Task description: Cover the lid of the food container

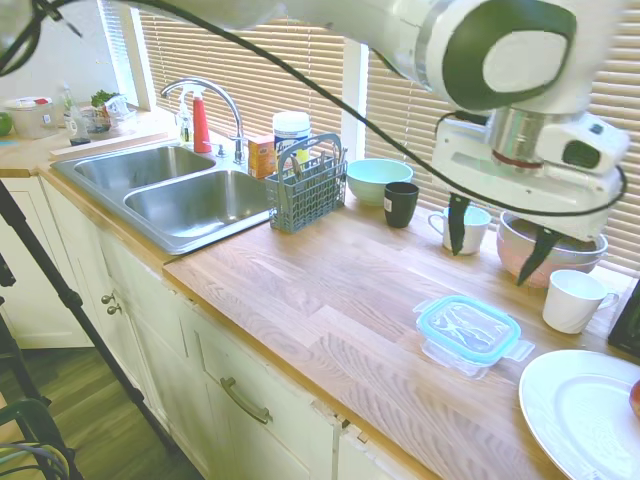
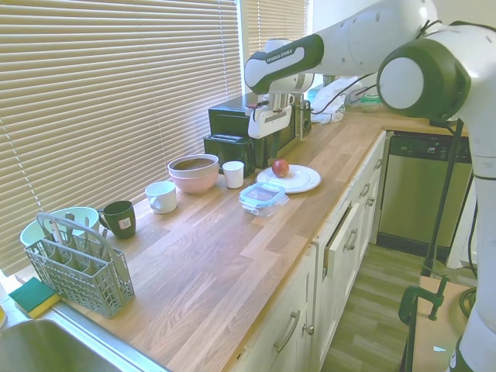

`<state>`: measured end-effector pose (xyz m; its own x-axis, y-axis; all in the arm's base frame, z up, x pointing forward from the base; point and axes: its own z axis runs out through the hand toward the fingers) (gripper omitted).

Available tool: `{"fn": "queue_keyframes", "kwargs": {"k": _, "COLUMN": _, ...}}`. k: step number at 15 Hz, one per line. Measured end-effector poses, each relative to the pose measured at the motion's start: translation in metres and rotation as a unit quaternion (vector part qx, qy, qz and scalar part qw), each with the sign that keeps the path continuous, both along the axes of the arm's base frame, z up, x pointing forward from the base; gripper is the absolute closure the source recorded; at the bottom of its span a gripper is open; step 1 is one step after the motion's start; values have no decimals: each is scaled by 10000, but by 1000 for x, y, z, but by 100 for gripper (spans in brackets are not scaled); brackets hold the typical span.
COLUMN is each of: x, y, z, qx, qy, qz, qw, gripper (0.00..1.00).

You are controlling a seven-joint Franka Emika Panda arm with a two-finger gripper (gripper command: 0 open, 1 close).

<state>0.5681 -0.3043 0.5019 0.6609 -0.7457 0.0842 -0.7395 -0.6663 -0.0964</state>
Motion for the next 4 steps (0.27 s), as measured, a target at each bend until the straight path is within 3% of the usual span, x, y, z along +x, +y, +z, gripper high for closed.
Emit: {"fn": "queue_keyframes", "kwargs": {"k": 4, "x": -7, "y": 61, "z": 14, "qx": -301, "qy": 106, "qz": 206, "qw": 9993, "gripper": 0}}
